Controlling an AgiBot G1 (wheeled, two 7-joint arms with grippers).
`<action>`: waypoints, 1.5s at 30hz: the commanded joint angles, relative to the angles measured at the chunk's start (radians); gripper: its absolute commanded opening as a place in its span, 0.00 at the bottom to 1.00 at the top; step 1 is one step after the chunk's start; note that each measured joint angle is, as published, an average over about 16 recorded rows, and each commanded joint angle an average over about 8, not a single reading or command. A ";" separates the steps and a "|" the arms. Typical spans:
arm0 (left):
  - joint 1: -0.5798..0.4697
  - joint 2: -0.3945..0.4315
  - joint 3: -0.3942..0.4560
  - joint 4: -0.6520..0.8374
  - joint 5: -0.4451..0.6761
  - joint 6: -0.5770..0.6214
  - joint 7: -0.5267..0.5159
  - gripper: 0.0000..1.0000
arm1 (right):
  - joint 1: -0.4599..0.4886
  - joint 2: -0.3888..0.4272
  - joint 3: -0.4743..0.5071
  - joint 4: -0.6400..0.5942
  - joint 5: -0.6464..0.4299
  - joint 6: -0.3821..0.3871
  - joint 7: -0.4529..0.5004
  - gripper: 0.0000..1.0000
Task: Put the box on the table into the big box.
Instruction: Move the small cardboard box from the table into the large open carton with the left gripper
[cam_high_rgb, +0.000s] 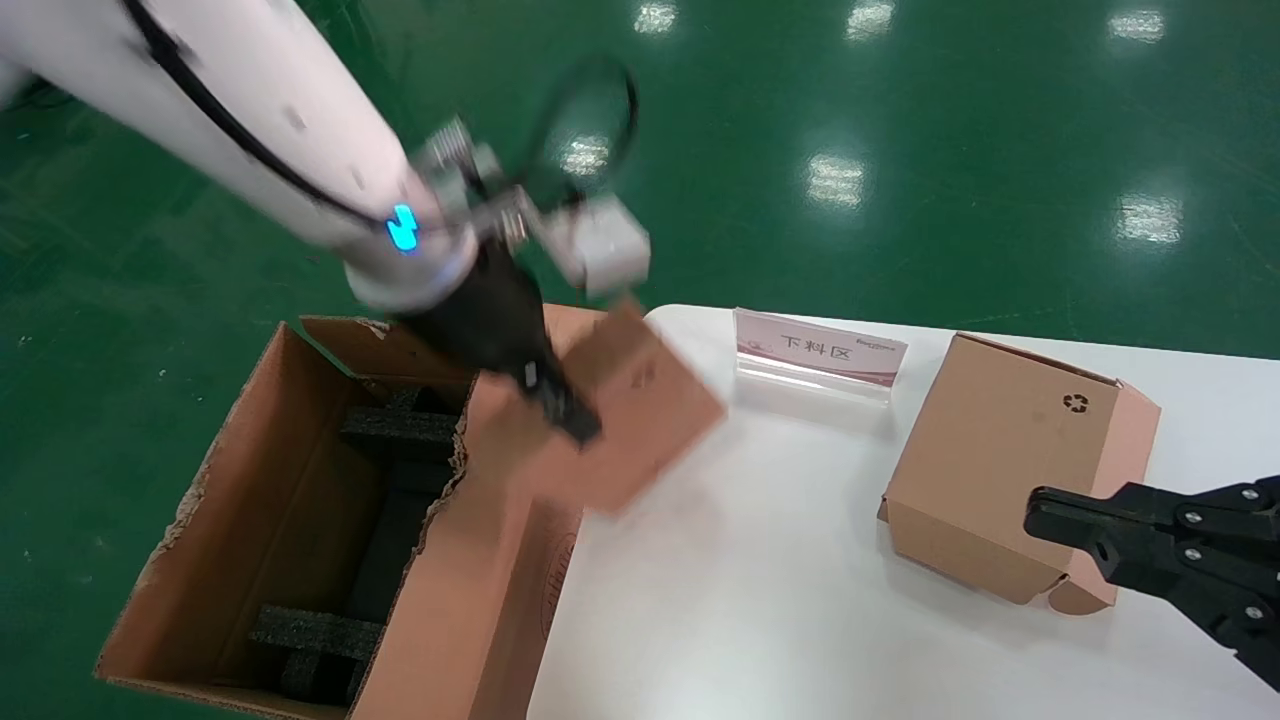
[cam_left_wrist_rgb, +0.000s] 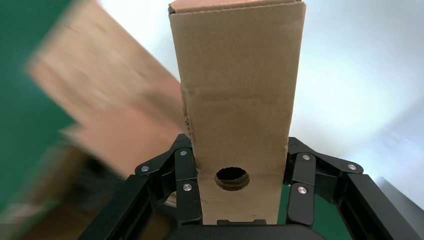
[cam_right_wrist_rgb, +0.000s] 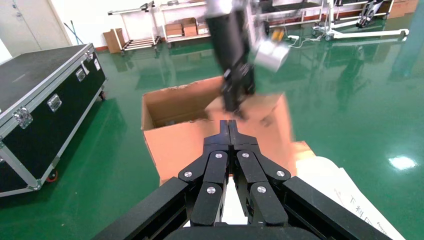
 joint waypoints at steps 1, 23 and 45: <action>-0.040 -0.015 -0.025 -0.014 0.036 -0.014 -0.001 0.00 | 0.000 0.000 0.000 0.000 0.000 0.000 0.000 1.00; -0.292 -0.244 -0.122 -0.055 0.187 0.052 0.088 0.00 | 0.000 0.000 0.000 0.000 0.000 0.000 0.000 1.00; -0.562 -0.197 0.422 0.050 -0.211 0.250 -0.004 0.00 | 0.000 0.000 0.000 0.000 0.000 0.000 0.000 1.00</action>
